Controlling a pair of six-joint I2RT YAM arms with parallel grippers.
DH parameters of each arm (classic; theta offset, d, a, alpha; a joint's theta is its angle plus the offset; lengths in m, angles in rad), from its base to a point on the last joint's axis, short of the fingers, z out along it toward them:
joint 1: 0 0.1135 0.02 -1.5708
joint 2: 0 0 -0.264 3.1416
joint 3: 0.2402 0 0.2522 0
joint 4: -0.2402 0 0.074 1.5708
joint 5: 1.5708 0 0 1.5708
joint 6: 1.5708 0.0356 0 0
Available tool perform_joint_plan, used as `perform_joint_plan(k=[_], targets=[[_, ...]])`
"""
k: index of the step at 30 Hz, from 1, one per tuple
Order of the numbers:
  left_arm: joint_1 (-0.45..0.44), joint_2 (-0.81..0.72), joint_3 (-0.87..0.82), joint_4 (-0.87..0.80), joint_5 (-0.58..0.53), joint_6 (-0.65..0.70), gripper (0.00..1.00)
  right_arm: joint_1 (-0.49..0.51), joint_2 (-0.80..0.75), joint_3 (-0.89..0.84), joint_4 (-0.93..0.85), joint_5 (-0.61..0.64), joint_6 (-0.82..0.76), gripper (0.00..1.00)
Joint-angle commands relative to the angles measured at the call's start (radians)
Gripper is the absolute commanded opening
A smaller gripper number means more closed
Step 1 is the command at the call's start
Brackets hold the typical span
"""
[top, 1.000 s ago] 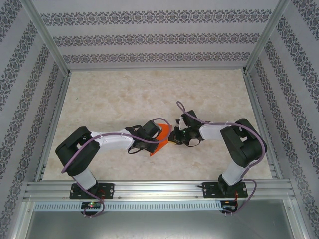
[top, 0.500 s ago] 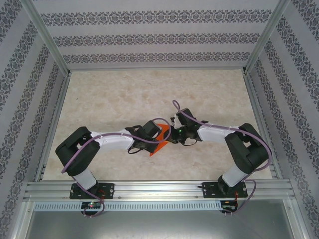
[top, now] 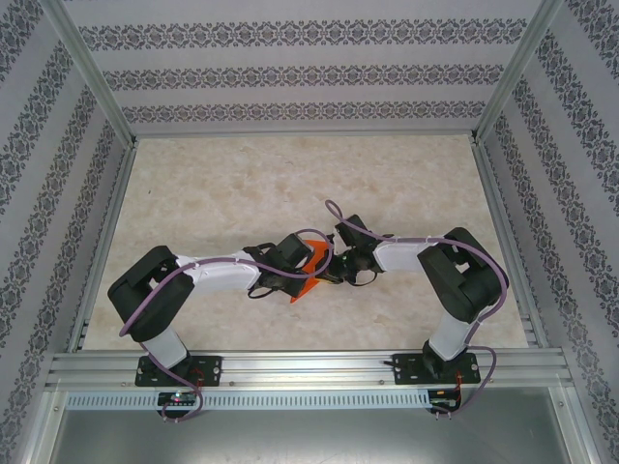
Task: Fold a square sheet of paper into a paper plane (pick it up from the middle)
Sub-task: Third fold the triangle at the center of the table.
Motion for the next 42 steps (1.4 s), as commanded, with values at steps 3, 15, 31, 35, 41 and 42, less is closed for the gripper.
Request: perform_joint_plan(k=[3,15,31,35,41,42], targets=[[0.013,-0.082,0.056,-0.132,-0.093,-0.01,0.24,0.006,0.026,-0.008,-0.085,0.088,-0.022,0.08],[0.012,-0.26,0.056,-0.13,0.12,-0.155,0.25,0.006,0.031,0.002,-0.082,0.085,-0.001,0.08],[0.006,-0.009,0.049,-0.022,0.264,-0.207,0.15,0.007,0.053,0.001,-0.08,0.086,-0.002,0.08],[0.007,0.006,0.048,-0.046,0.212,-0.19,0.14,0.007,0.054,0.006,-0.084,0.087,-0.004,0.08],[0.008,0.032,0.046,-0.068,0.172,-0.166,0.12,0.008,0.061,0.01,-0.094,0.091,-0.009,0.08],[0.008,0.038,0.042,-0.064,0.173,-0.166,0.12,0.007,0.06,0.012,-0.097,0.092,-0.011,0.08]])
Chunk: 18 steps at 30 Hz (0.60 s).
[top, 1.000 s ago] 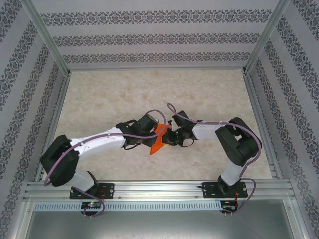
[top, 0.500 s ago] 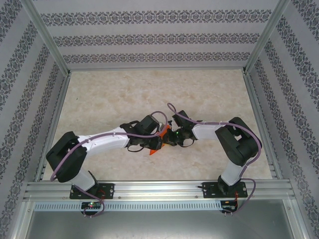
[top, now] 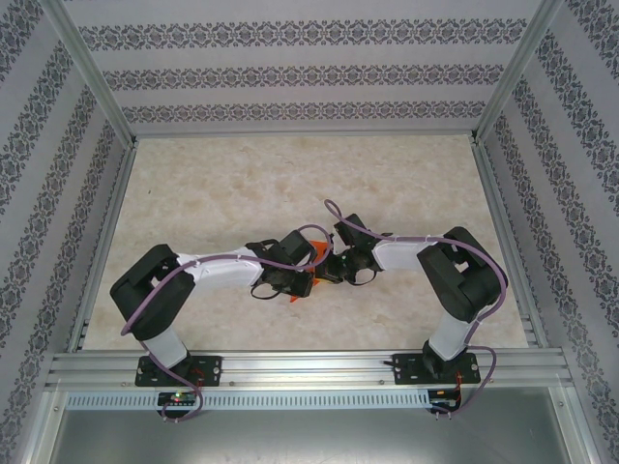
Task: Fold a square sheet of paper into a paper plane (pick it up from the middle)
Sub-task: Third fold the triangle at the center of the table.
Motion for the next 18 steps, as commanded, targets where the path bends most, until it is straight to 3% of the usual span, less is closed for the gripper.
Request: perform_joint_plan(k=[1,12,18], targets=[[0.009,0.027,-0.012,-0.007,-0.029,0.018,0.12,0.008,0.052,-0.007,-0.071,0.088,-0.012,0.08],[0.008,0.041,-0.09,0.066,0.007,-0.013,0.11,0.008,0.049,0.002,-0.106,0.107,-0.03,0.08],[0.011,-0.044,-0.121,0.076,0.035,-0.031,0.11,0.008,0.052,0.003,-0.119,0.119,-0.037,0.08]])
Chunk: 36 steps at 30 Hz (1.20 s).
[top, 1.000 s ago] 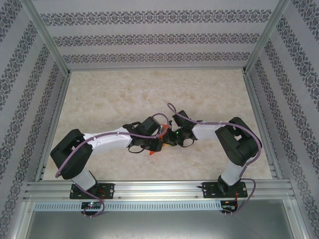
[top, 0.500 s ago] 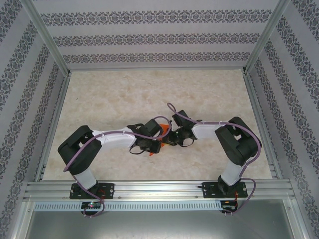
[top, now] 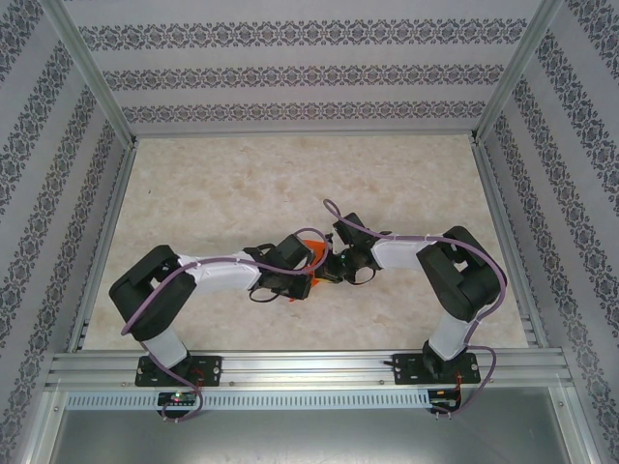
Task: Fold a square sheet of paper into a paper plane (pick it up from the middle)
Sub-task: Third fold the triangle at the center of the table.
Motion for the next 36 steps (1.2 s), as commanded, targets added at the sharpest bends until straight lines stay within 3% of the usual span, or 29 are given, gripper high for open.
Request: perform_joint_plan(k=[1,9,17,26,36], targets=[[0.012,-0.051,-0.053,0.001,0.05,-0.034,0.11,0.008,0.046,-0.017,-0.084,0.113,-0.026,0.08],[0.118,-0.185,-0.118,0.203,0.181,-0.188,0.15,0.008,0.057,-0.017,-0.089,0.119,-0.029,0.08],[0.157,-0.096,-0.123,0.372,0.345,-0.309,0.19,0.011,0.062,-0.012,-0.093,0.124,-0.025,0.08],[0.157,-0.017,-0.097,0.264,0.301,-0.288,0.2,0.011,0.069,-0.011,-0.095,0.127,-0.027,0.08],[0.157,0.036,-0.043,0.054,0.219,-0.159,0.19,0.011,0.068,-0.008,-0.106,0.136,-0.032,0.08]])
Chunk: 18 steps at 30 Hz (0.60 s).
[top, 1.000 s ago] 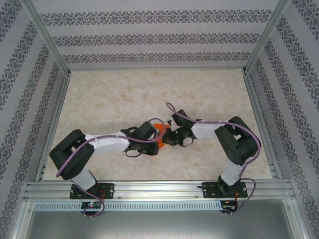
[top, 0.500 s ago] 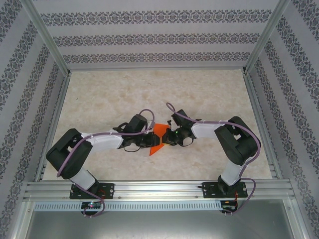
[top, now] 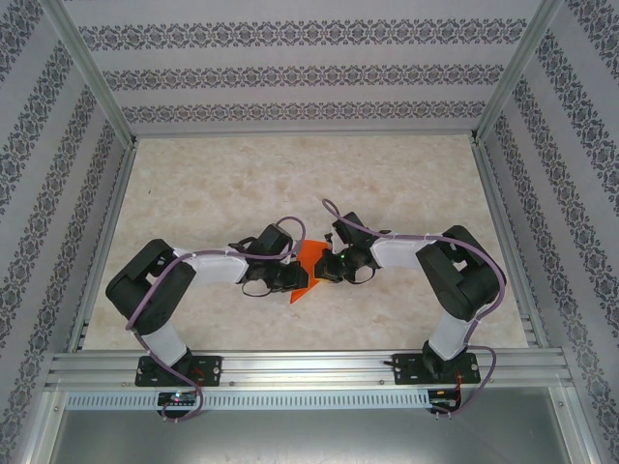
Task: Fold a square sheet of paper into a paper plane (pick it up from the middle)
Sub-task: Third fold the triangle at the center of the table.
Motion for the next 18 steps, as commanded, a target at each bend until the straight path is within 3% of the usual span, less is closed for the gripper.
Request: perform_joint_plan(k=[1,9,18], targets=[[0.002,0.015,0.031,-0.128,-0.077,0.081,0.18,0.01,0.062,-0.021,-0.086,0.132,-0.019,0.08],[0.001,-0.033,0.093,-0.207,-0.113,0.161,0.2,0.011,0.065,-0.022,-0.085,0.132,-0.017,0.08],[-0.026,-0.116,0.1,-0.195,-0.021,0.116,0.25,0.011,0.066,-0.018,-0.086,0.133,-0.012,0.08]])
